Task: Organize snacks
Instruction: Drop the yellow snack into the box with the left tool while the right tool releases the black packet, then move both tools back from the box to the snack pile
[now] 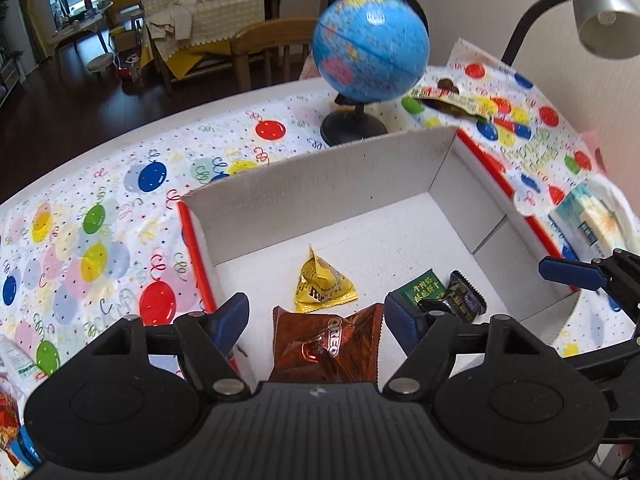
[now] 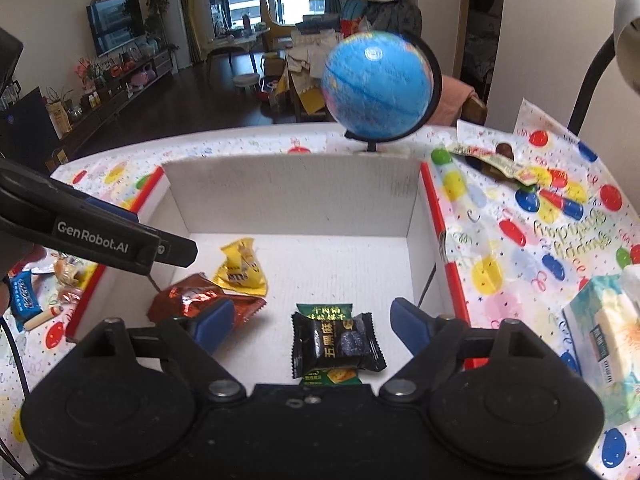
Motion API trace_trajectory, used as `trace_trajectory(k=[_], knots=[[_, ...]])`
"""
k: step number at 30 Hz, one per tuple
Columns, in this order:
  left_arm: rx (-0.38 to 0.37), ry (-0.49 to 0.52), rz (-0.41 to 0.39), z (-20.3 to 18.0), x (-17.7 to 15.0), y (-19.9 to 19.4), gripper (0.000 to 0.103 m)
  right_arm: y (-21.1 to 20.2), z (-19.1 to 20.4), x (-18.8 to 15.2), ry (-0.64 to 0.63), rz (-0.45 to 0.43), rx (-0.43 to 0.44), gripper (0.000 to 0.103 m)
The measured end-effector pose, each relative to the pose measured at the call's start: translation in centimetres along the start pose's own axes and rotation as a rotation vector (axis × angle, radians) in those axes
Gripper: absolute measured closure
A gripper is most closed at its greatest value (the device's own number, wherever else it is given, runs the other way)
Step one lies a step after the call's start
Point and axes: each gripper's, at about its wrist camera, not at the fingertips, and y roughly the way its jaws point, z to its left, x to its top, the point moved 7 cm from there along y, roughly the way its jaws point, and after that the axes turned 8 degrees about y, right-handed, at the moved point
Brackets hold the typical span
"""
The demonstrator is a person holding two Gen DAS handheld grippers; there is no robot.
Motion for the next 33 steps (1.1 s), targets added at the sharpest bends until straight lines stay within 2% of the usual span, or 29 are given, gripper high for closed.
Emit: trace_trajectory(k=[5, 16, 20, 25, 29, 33], knots=[[-0.001, -0.012, -0.042, 0.5, -0.8, -2.4, 0.023, -2.0, 1.1, 0.4, -0.010, -0.034, 0.001, 0.015], [-0.031, -0.073, -0.127, 2.5, -2.9, -8.1, 0.022, -6.0, 4.7, 1.5, -0.030, -0.121, 0.046, 0.010], [-0.043, -0.092, -0.156, 3.7, -4.1, -10.0, 0.015, -7.0, 6.2, 1.7, -0.029, -0.143, 0.072, 0.006], [-0.037, -0.115, -0.175, 5.4, -6.2, -11.9, 0.014, -7.6, 8.3, 1.8, -0.018, -0.166, 0.118, 0.004], [-0.021, -0.136, -0.202, 7.3, -7.9, -13.4, 0.001, -7.9, 10.5, 1.7, -0.030, -0.182, 0.155, 0.003], [0.008, -0.176, -0.219, 9.6, -9.7, -14.5, 0.001, -7.9, 13.0, 1.4, -0.043, -0.186, 0.193, 0.002]])
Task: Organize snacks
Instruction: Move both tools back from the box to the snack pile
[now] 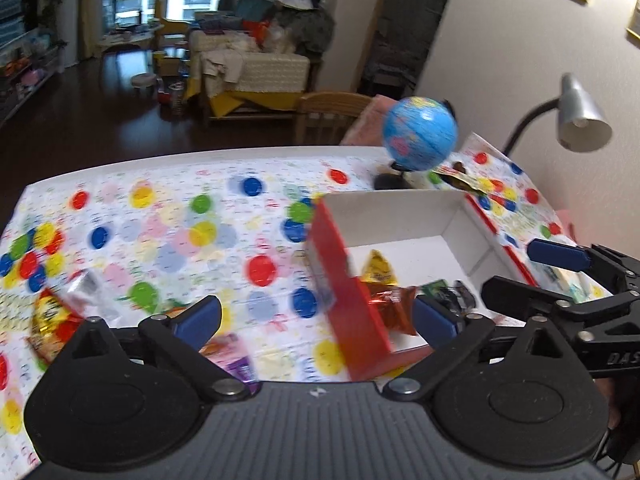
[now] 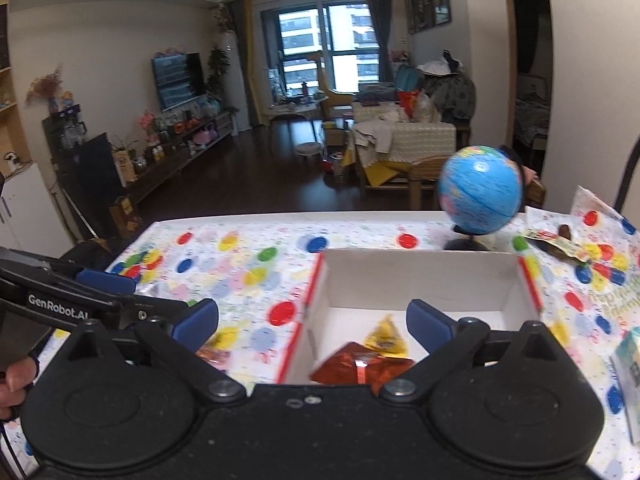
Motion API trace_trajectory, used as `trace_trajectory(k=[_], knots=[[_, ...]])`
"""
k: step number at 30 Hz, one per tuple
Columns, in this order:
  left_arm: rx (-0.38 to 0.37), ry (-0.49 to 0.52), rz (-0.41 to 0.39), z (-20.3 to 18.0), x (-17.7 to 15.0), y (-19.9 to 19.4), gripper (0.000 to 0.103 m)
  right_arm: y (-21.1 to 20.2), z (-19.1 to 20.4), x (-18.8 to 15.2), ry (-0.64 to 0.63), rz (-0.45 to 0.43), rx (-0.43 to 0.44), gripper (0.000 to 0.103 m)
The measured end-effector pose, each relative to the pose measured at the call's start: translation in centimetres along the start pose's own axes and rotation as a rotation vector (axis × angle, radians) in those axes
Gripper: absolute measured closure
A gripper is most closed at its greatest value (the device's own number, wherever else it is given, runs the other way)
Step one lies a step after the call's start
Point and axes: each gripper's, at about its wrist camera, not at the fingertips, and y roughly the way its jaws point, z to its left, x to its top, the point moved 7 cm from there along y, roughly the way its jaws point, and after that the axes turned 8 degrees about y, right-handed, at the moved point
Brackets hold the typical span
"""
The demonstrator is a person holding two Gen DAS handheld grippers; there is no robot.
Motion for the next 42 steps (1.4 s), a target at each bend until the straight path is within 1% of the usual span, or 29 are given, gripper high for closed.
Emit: trace_trajectory(k=[4, 8, 11, 16, 21, 25, 28, 32, 36, 38, 42], knots=[[0.018, -0.020, -0.013, 2.7, -1.1, -1.3, 0.001, 0.7, 2.8, -0.4, -0.007, 0.009, 0.041, 0.002], [0.034, -0.051, -0.023, 5.6, -2.1, -2.7, 0.000, 1.9, 5.6, -1.3, -0.018, 0.038, 0.072, 0.002], [0.063, -0.070, -0.018, 8.1, -2.8, -3.3, 0.000, 2.9, 7.3, -1.9, -0.023, 0.058, 0.089, 0.002], [0.113, -0.089, -0.004, 11.9, -4.1, -3.8, 0.000, 4.3, 9.9, -3.3, -0.030, 0.089, 0.106, 0.002], [0.158, -0.089, 0.003, 15.2, -4.8, -3.9, 0.000, 6.0, 11.7, -4.3, -0.022, 0.115, 0.101, 0.002], [0.170, -0.096, 0.056, 17.8, -5.8, -2.8, 0.000, 7.5, 13.3, -5.3, -0.023, 0.142, 0.103, 0.003], [0.199, -0.084, 0.075, 19.5, -6.4, -1.9, 0.000, 8.8, 14.6, -6.3, -0.026, 0.178, 0.112, 0.006], [0.199, -0.066, 0.106, 21.3, -7.2, -0.4, 0.000, 10.7, 16.3, -7.8, -0.051, 0.221, 0.119, 0.008], [0.204, -0.050, 0.142, 23.1, -7.9, 1.3, 0.000, 12.7, 17.5, -9.2, -0.070, 0.264, 0.110, 0.010], [0.222, -0.046, 0.155, 24.1, -8.1, 2.0, 0.000, 13.7, 17.8, -9.8, -0.075, 0.285, 0.099, 0.011], [0.205, -0.055, 0.193, 25.9, -8.5, 3.8, 0.000, 15.5, 18.5, -10.6, -0.086, 0.318, 0.086, 0.014]])
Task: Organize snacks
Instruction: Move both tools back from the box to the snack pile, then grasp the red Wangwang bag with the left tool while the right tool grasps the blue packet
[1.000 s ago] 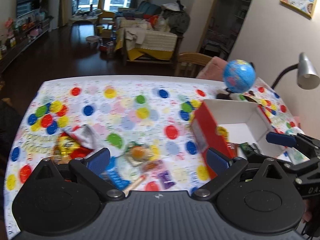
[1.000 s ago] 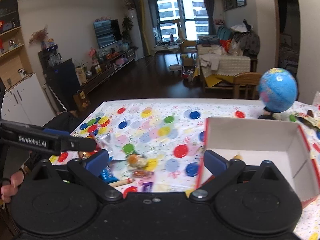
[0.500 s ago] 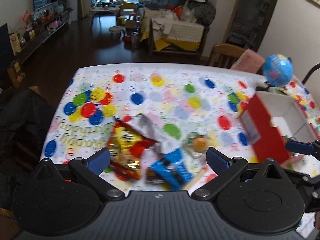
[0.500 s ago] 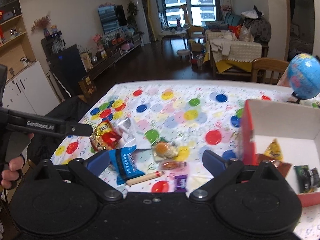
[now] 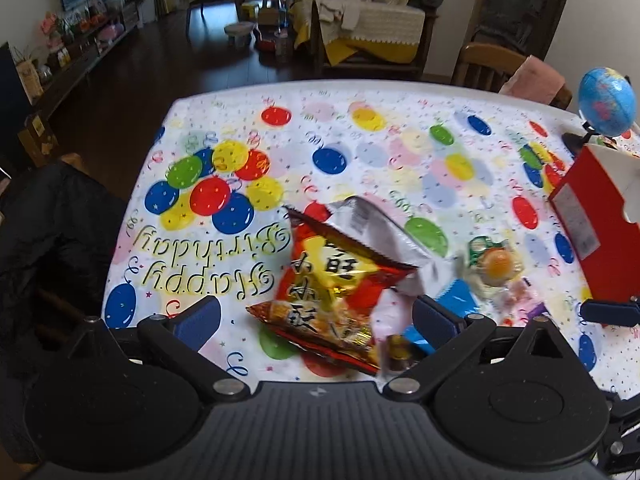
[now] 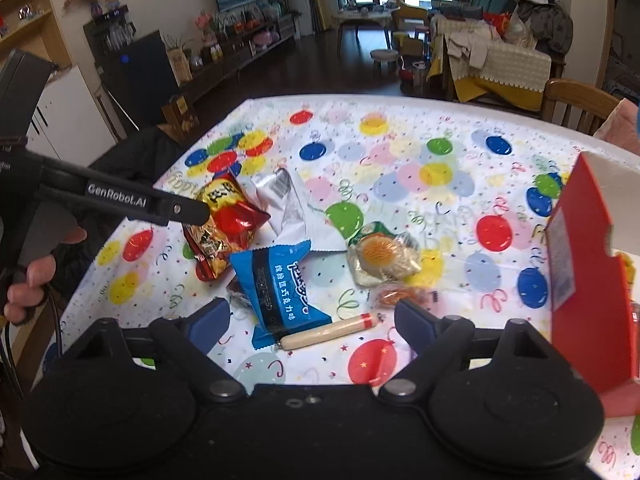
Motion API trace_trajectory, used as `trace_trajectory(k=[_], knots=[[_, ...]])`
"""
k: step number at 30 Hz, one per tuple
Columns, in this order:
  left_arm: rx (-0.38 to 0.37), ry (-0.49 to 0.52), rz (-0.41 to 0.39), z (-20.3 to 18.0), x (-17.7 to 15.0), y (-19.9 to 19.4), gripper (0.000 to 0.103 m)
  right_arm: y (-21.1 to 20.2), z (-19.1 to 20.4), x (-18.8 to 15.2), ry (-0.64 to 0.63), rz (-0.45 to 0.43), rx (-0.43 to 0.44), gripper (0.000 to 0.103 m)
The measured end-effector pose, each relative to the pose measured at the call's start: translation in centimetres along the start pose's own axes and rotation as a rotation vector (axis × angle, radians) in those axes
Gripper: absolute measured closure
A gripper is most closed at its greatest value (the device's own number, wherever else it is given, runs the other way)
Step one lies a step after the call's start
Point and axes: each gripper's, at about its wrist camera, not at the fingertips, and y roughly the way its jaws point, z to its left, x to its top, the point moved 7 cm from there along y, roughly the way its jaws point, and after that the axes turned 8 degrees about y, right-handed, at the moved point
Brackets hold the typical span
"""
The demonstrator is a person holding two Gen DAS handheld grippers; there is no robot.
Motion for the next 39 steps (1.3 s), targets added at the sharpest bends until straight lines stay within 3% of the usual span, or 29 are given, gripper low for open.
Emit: trace_trajectory(k=[10, 19, 23, 27, 31, 39], knots=[[-0.089, 0.063, 0.081, -0.2, 0.0, 4.5, 0.000, 4.5, 0.8, -0.2, -0.013, 0.072, -0.017, 0.024], [-0.133, 0.039, 0.101, 0.1, 0.0, 6.3, 0.001, 7.0, 2.5, -0.4, -0.066, 0.109, 0.001, 0.032], [-0.142, 0.044, 0.117, 0.0, -0.2, 6.5, 0.025, 7.4, 3.0, -0.3, -0.091, 0.112, 0.005, 0.048], [-0.130, 0.016, 0.109, 0.2, -0.3, 6.4, 0.033, 7.4, 3.2, -0.4, -0.098, 0.109, 0.005, 0.056], [-0.093, 0.014, 0.104, 0.3, -0.3, 6.0, 0.037, 6.9, 3.2, -0.2, -0.086, 0.089, 0.009, 0.069], [-0.072, -0.032, 0.089, 0.8, -0.8, 3.7, 0.038, 5.3, 3.2, 0.2, -0.058, 0.051, 0.017, 0.071]])
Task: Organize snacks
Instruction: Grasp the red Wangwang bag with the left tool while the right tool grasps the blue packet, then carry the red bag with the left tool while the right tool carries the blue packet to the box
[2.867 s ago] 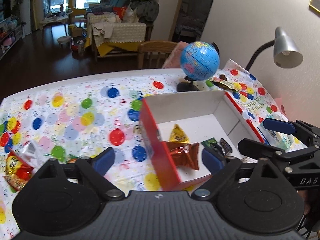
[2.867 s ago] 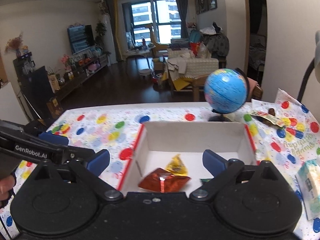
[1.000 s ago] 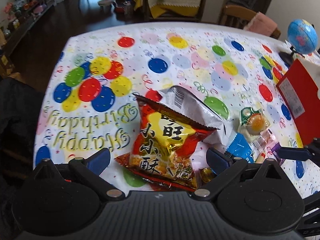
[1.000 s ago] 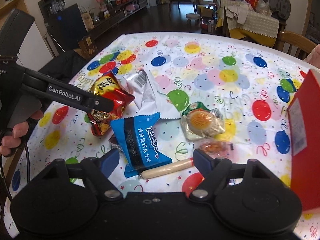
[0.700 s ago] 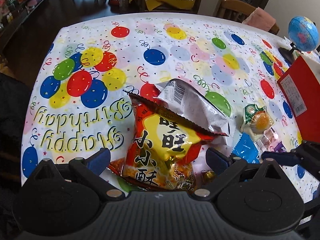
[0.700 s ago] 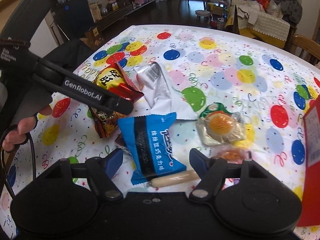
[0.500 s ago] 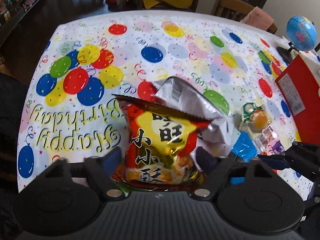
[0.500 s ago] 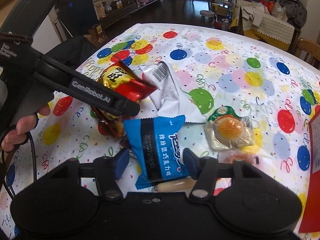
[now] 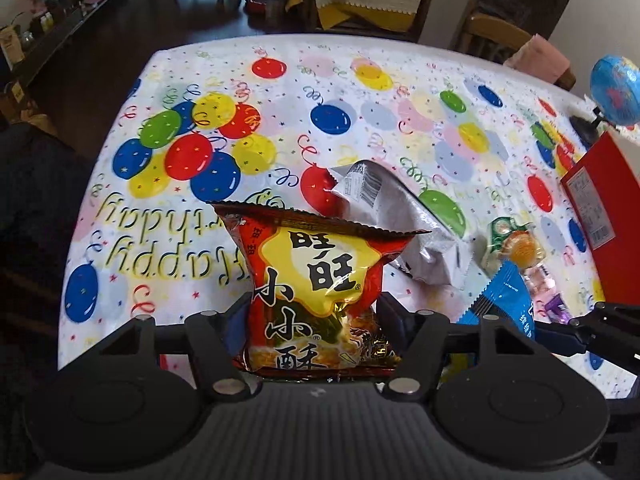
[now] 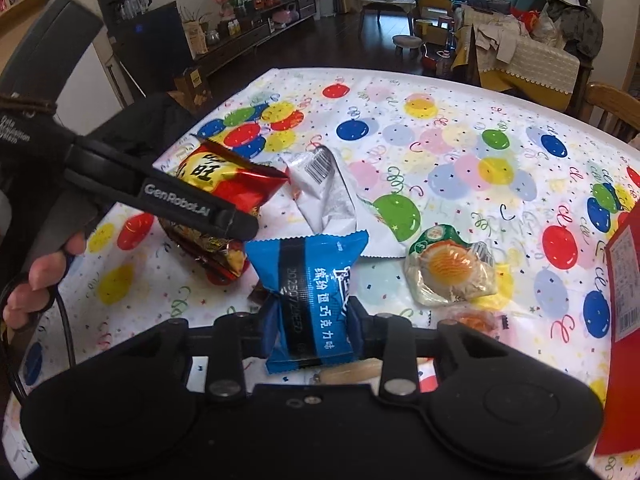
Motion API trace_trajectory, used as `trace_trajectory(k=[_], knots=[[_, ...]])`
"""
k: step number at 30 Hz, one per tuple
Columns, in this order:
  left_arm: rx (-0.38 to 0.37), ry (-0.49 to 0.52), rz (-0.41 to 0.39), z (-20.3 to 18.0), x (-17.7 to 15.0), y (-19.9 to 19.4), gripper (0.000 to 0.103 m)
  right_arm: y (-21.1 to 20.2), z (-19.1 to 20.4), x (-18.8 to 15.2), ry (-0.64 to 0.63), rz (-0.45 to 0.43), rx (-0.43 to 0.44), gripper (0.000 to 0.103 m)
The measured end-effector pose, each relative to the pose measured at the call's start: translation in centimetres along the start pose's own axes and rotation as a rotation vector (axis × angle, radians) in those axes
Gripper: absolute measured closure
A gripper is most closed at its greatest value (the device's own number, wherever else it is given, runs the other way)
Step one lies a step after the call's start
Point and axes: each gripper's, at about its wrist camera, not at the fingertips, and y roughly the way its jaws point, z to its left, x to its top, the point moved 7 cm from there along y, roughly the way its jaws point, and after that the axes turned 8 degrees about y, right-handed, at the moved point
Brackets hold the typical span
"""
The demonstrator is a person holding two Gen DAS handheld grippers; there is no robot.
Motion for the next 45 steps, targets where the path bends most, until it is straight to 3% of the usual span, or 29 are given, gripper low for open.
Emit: trace_trajectory(k=[13, 25, 35, 45], knots=[[0.024, -0.031, -0.056, -2.5, -0.1, -6.8, 0.038, -6.7, -0.7, 0.1, 0.046, -0.068, 0.024, 0.070], [-0.014, 0.031, -0.130, -9.7, 0.7, -12.5, 0.038, -14.3, -5.1, -0.3, 0.115, -0.160, 0.004, 0.070], [-0.062, 0.115, -0.147, -18.1, 2.0, -13.7, 0.038, -19.0, -10.8, -1.6, 0.167, -0.212, -0.046, 0.070], [-0.087, 0.163, -0.152, -25.9, 4.4, -12.4, 0.038, -22.0, -18.0, -2.2, 0.228, -0.251, -0.101, 0.070]])
